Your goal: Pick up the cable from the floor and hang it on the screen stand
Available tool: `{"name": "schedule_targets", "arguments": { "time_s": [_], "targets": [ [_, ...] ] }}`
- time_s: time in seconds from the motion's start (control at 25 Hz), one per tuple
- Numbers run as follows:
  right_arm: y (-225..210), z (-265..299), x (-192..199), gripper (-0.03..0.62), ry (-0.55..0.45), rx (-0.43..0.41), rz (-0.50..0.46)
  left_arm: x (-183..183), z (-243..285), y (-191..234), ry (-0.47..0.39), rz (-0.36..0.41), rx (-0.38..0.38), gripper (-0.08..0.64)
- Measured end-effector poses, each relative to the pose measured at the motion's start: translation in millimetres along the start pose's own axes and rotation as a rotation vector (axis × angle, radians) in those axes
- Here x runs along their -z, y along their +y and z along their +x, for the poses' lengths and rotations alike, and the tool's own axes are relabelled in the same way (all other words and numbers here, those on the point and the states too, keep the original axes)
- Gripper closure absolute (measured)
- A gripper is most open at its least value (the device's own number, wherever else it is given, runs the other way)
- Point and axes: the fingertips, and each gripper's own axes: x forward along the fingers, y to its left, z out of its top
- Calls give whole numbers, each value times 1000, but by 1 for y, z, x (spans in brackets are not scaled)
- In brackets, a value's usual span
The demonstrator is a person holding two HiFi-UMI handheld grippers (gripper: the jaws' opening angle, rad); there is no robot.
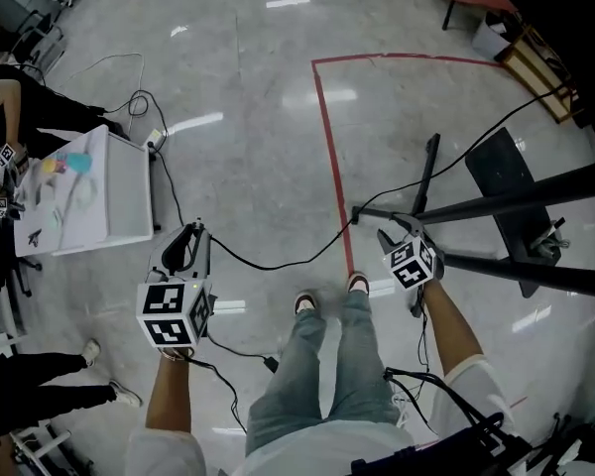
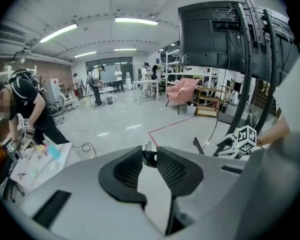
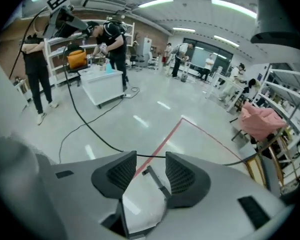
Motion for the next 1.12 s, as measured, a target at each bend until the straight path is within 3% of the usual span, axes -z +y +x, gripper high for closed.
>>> {"name": "schedule_targets", "arguments": {
  "time_s": [0.16, 0.56, 0.68, 0.96, 1.12],
  "targets": [
    [29, 22, 1, 419, 28, -105, -67, -14, -26, 1, 2, -2, 24, 468],
    [78, 124, 24, 411, 140, -237, -488, 16, -19, -14, -6, -45, 58, 468],
    [80, 140, 16, 411, 118, -226, -597, 17, -24, -14, 5, -60, 55, 468],
    [71, 155, 11, 411, 146, -226, -681, -1, -52, -4, -31, -86, 25, 468],
    [82, 161, 15, 411, 151, -260, -870, -10, -65, -4, -36, -77, 11, 468]
  ]
}}
